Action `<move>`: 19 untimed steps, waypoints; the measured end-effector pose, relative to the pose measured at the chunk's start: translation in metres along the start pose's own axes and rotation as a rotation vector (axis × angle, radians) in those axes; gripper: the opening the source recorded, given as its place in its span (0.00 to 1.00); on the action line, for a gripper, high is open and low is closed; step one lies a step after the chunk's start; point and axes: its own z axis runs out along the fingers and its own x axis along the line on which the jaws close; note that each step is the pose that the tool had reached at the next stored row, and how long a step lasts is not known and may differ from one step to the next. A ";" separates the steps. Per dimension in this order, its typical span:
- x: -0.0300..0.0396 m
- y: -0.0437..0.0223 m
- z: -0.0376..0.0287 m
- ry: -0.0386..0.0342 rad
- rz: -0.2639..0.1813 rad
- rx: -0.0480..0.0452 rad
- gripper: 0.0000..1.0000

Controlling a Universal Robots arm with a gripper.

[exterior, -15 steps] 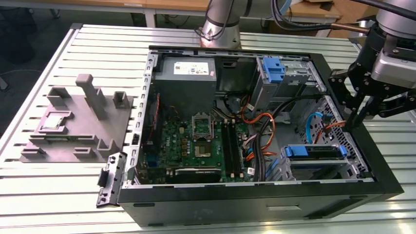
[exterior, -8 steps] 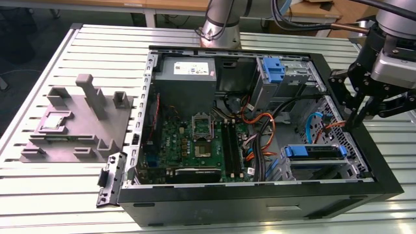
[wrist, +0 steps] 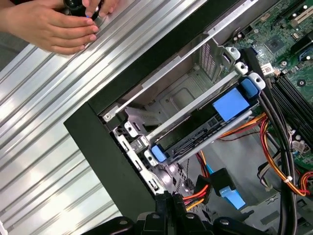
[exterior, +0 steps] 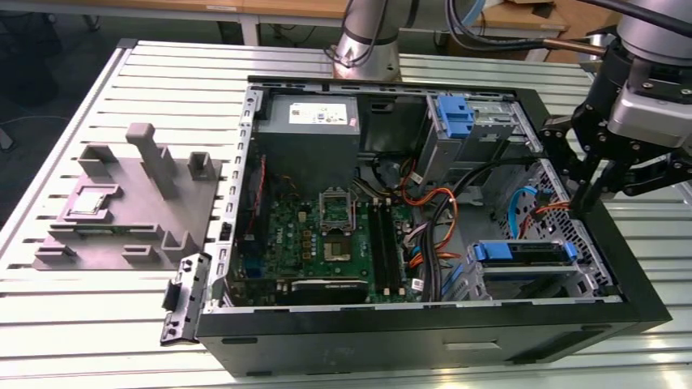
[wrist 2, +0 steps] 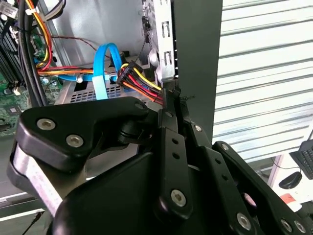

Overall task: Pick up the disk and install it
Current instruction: 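Insert the first disk wire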

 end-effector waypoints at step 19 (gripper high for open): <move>-0.0007 0.0001 0.0025 0.0027 0.252 -0.0525 0.17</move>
